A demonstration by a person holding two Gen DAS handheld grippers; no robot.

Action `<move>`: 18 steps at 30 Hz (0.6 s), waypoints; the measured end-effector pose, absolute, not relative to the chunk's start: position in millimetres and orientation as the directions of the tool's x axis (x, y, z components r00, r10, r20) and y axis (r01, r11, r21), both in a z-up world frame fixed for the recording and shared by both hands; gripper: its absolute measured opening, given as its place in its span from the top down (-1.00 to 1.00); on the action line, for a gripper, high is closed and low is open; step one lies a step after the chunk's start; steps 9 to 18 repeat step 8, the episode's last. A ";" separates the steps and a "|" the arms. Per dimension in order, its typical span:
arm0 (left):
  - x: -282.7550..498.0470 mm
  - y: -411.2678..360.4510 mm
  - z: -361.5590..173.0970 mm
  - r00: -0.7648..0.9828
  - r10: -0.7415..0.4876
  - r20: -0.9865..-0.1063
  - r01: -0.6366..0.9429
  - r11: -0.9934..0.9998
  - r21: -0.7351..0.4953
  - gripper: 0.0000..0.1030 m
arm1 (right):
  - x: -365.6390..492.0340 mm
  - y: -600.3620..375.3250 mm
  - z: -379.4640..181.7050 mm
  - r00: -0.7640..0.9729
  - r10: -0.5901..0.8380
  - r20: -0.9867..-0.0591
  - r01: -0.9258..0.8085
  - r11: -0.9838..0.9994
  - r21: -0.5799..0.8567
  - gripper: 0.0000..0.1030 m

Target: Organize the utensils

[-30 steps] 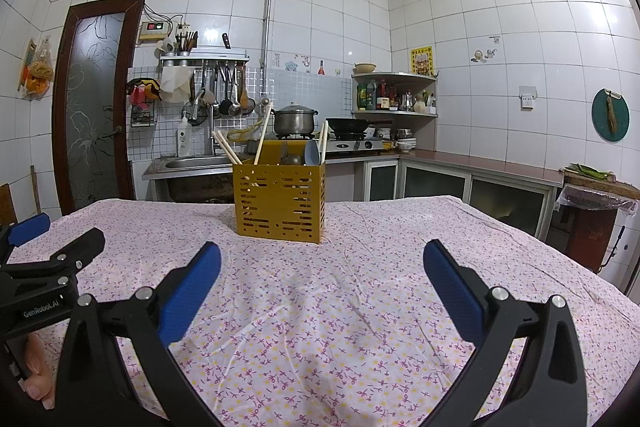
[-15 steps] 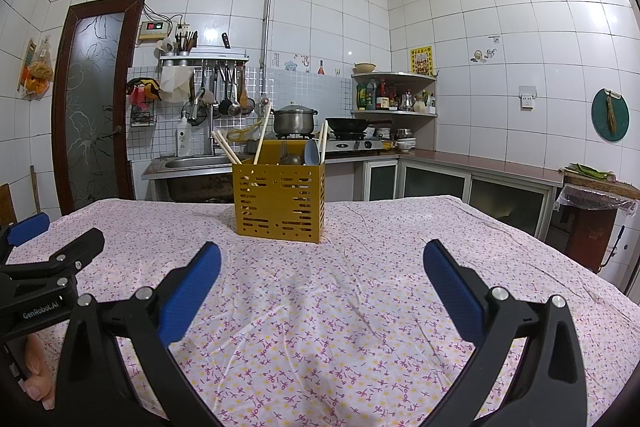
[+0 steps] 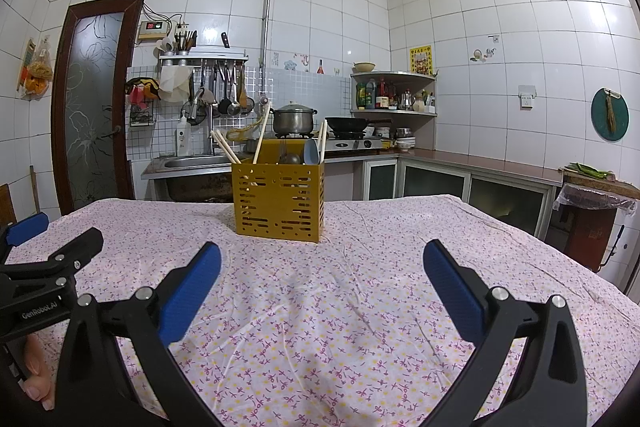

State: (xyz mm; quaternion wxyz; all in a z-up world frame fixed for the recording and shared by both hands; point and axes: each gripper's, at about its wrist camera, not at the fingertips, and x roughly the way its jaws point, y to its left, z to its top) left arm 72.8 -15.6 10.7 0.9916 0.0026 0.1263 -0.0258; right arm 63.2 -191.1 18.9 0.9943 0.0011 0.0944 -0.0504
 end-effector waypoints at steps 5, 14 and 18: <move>73.2 -14.7 13.4 0.964 -0.057 -0.260 0.060 0.998 0.004 -0.91 | 63.2 -191.4 19.0 0.977 -0.100 -0.188 0.100 0.995 -0.007 -0.92; 72.9 -13.4 15.7 0.964 -0.057 -0.259 0.061 0.998 0.006 -0.91 | 63.2 -191.5 19.0 0.977 -0.100 -0.188 0.100 0.995 -0.007 -0.92; 72.9 -13.4 15.7 0.964 -0.057 -0.259 0.061 0.998 0.006 -0.91 | 63.2 -191.5 19.0 0.977 -0.100 -0.188 0.100 0.995 -0.007 -0.92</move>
